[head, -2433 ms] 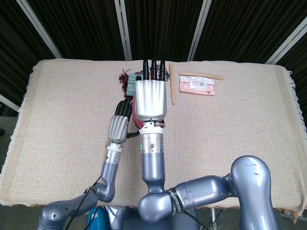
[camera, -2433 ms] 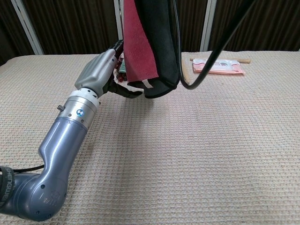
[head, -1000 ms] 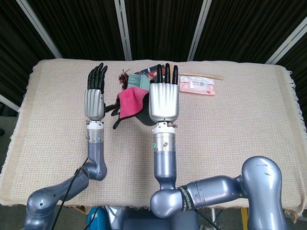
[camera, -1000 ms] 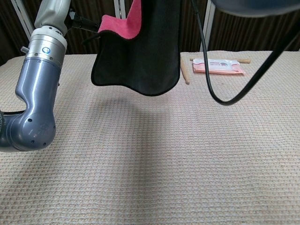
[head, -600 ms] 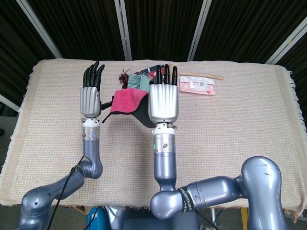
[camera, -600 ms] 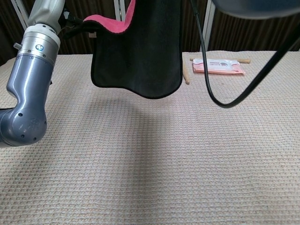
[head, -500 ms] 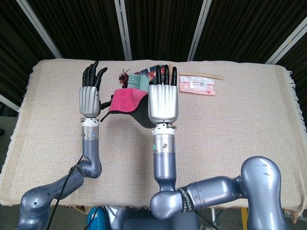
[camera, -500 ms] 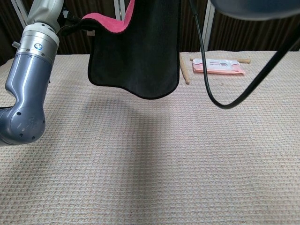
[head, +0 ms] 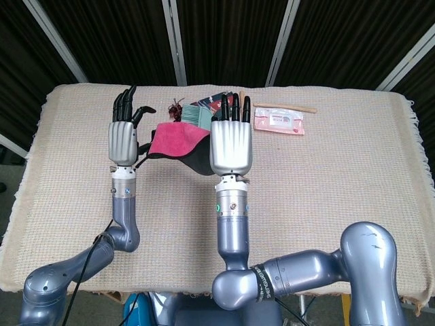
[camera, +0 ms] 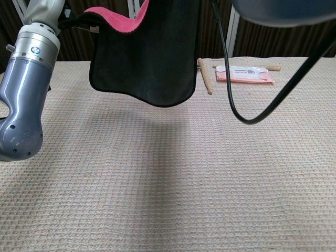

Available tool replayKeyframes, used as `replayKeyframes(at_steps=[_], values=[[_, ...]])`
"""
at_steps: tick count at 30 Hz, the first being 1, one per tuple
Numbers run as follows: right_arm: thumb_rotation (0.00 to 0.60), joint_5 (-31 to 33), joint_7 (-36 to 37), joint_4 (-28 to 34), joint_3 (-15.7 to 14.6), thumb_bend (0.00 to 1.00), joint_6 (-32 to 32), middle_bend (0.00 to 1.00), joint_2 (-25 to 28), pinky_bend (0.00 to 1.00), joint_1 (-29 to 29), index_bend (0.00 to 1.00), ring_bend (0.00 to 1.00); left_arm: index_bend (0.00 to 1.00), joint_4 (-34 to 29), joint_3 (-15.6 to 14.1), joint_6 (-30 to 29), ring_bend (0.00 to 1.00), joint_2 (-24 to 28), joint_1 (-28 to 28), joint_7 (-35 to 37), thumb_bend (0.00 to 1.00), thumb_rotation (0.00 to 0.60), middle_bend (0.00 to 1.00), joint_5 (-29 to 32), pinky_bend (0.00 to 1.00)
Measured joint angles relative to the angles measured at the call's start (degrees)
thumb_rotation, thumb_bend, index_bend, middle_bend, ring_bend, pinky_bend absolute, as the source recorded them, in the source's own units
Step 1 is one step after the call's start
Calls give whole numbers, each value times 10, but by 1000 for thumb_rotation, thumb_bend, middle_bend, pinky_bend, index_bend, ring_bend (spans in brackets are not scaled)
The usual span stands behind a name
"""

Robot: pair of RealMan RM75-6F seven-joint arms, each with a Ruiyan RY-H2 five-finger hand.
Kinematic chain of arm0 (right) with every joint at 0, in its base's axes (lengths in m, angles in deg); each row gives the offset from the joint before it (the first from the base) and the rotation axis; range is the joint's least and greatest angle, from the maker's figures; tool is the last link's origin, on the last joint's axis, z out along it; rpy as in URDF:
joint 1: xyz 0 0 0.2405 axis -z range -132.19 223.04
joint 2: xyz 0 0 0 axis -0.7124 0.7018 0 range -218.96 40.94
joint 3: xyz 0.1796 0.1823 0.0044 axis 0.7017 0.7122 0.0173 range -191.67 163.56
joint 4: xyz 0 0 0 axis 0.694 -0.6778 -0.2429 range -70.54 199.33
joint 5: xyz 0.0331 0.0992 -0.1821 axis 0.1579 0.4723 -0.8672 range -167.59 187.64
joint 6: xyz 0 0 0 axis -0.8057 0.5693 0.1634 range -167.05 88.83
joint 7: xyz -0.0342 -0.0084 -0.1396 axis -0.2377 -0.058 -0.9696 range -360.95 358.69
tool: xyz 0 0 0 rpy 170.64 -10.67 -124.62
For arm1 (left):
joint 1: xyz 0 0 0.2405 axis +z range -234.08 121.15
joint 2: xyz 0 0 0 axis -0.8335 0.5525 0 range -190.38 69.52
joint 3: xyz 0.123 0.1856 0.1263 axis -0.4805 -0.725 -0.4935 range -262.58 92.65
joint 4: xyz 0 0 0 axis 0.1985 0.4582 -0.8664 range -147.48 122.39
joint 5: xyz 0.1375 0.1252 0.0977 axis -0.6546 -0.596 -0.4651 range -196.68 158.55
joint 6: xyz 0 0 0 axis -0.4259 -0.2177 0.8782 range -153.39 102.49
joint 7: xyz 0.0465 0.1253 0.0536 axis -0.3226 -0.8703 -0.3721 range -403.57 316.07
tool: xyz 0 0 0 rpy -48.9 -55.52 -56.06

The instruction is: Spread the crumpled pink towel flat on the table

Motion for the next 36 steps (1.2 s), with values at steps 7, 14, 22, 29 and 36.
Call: replayKeyframes(at_steps=[7, 14, 22, 29, 36], values=[[600, 0, 2, 4, -2, 550, 0, 138, 0, 0, 2, 565, 0, 406, 1, -2, 2, 0, 6, 4, -3, 284, 600, 0, 0, 0], [600, -4, 0, 11, -3, 549, 2, 138, -1, 0, 0, 565, 0, 463, 7, -2, 8, 0, 12, -1, -8, 324, 600, 4, -1, 0], [600, -2, 0, 15, -3, 549, 4, 138, 0, 0, 3, 565, 0, 522, 13, -4, 9, 0, 22, -1, -7, 390, 600, 20, -4, 0], [600, -1, 3, 23, -5, 549, 3, 138, -1, 0, 6, 565, 0, 538, 11, -10, 8, 0, 29, 0, -6, 456, 600, 23, -10, 0], [600, -2, 4, 30, -8, 549, 3, 138, 0, 0, 9, 565, 0, 546, 0, -13, 4, 0, 32, 3, -10, 481, 600, 26, -11, 0]])
